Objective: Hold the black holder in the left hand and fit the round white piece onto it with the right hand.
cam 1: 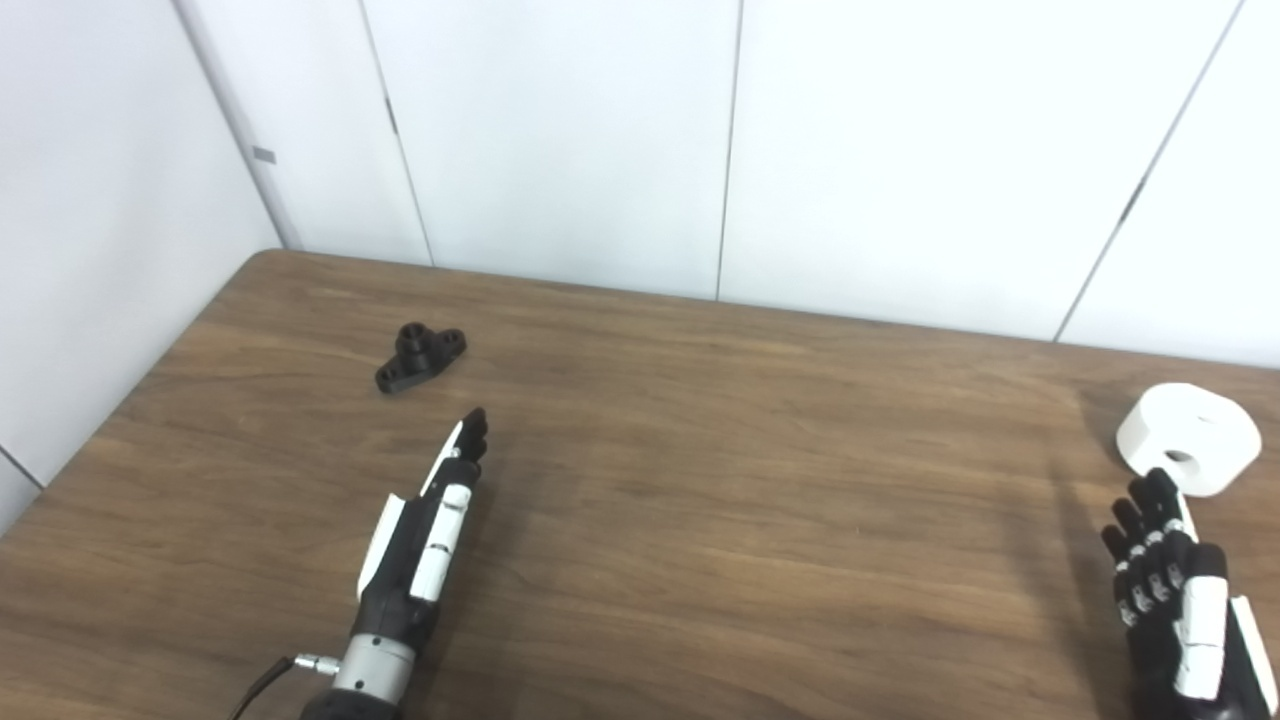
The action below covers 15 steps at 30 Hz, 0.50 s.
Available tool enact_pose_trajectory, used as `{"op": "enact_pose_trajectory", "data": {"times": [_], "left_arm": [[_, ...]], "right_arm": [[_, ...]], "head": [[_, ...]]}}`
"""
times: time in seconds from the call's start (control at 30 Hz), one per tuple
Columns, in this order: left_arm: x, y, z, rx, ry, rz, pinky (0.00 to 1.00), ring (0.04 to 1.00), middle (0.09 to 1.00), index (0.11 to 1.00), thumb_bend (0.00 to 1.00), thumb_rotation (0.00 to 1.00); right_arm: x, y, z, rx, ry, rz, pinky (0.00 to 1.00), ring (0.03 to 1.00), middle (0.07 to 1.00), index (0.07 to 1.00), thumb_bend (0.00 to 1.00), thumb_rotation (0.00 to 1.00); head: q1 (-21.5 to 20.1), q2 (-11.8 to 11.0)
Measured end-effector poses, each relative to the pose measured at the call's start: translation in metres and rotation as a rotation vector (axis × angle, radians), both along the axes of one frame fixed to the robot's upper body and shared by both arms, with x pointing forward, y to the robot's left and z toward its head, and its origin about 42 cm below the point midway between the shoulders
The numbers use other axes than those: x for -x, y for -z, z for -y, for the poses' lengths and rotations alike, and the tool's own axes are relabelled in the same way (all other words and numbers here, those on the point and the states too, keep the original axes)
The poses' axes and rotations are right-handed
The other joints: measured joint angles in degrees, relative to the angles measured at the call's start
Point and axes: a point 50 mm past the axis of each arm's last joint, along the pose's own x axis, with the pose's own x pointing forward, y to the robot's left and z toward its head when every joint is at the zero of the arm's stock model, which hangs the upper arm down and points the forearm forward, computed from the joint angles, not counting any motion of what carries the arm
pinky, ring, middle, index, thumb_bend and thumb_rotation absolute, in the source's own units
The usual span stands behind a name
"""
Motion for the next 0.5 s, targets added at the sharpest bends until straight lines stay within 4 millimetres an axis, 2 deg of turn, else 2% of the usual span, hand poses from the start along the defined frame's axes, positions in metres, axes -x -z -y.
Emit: {"op": "enact_pose_trajectory", "data": {"times": [0.17,0.23,0.3,0.5], "left_arm": [[-0.0002,0.0003,0.0007,-0.014,0.001,-0.001,1.00,1.000,1.000,1.000,0.38,1.00],[-0.0002,0.0004,0.0009,-0.020,0.002,-0.002,1.00,1.000,1.000,1.000,0.45,0.99],[-0.0003,0.0004,0.0011,-0.028,0.004,-0.003,1.00,1.000,1.000,1.000,0.49,0.95],[-0.0003,-0.0006,-0.0007,-0.057,-0.019,-0.015,1.00,1.000,1.000,1.000,0.44,0.70]], "right_arm": [[-0.0001,0.0000,0.0004,0.001,0.000,0.000,1.00,0.993,0.995,1.000,0.54,1.00],[-0.0001,0.0001,0.0004,0.000,0.001,0.000,1.00,0.991,0.992,0.998,0.55,1.00],[-0.0002,0.0001,0.0005,0.001,0.000,-0.001,1.00,0.996,0.997,1.000,0.55,1.00],[-0.0002,0.0000,0.0001,0.010,-0.002,0.001,1.00,0.995,0.996,0.999,0.56,1.00]], "head": [[-0.35,-0.62],[-0.70,-0.88],[-0.97,-1.05],[-1.23,-1.05]]}}
